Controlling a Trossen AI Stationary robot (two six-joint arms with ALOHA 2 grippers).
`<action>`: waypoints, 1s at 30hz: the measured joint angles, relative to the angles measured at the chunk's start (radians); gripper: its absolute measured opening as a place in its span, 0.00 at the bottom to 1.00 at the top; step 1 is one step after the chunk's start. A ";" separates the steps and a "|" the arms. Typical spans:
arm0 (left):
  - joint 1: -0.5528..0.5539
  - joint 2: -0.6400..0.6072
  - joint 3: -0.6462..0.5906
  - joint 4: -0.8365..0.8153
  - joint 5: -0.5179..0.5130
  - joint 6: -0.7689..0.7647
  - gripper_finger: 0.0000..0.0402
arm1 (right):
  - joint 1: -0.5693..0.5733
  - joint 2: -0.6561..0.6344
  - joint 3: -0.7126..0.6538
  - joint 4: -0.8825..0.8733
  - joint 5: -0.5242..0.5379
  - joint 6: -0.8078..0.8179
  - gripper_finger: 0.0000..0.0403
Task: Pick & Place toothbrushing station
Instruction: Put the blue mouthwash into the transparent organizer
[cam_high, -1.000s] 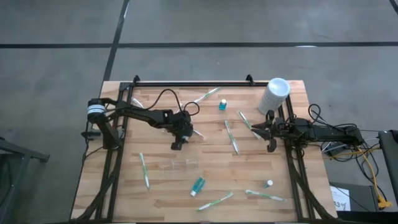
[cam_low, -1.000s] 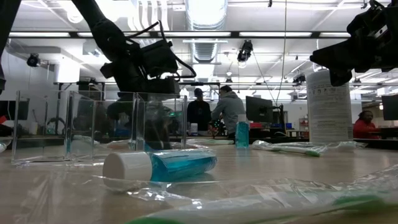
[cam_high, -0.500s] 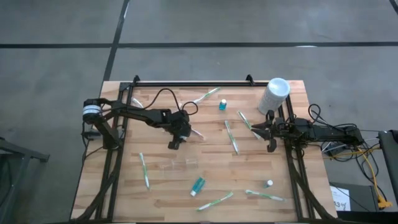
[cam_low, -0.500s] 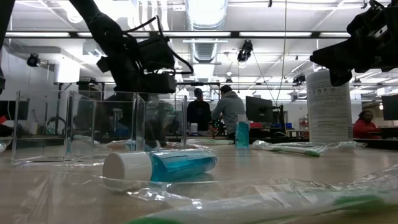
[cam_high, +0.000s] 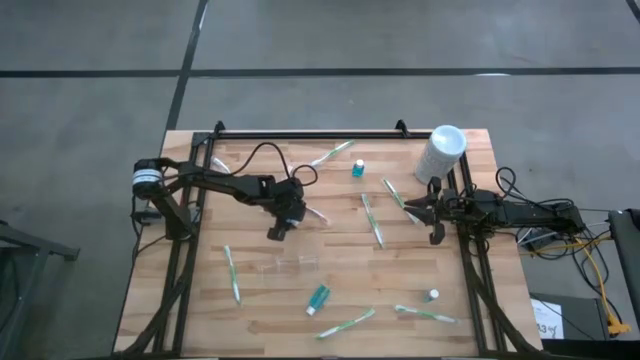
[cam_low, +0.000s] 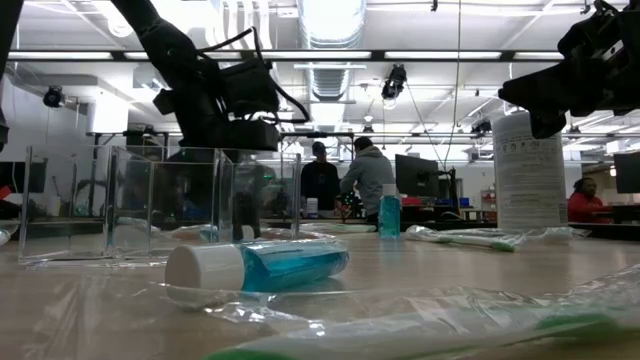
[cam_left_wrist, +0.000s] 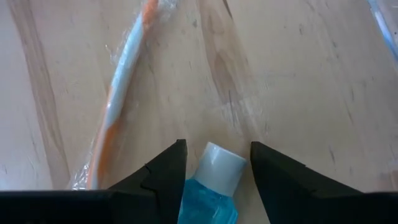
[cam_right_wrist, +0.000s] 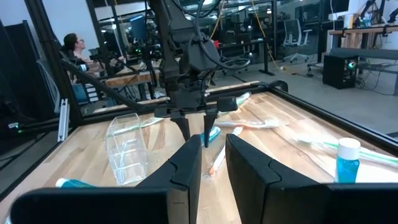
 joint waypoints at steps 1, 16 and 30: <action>0.000 0.000 0.000 -0.003 0.000 0.003 0.46 | 0.000 0.000 0.000 0.000 0.000 0.000 0.17; 0.000 -0.002 -0.014 -0.003 -0.029 0.001 0.45 | 0.000 0.000 0.000 0.000 0.000 0.000 0.17; 0.000 -0.002 -0.014 -0.002 -0.035 -0.015 0.35 | 0.000 0.000 0.000 0.000 0.000 0.000 0.17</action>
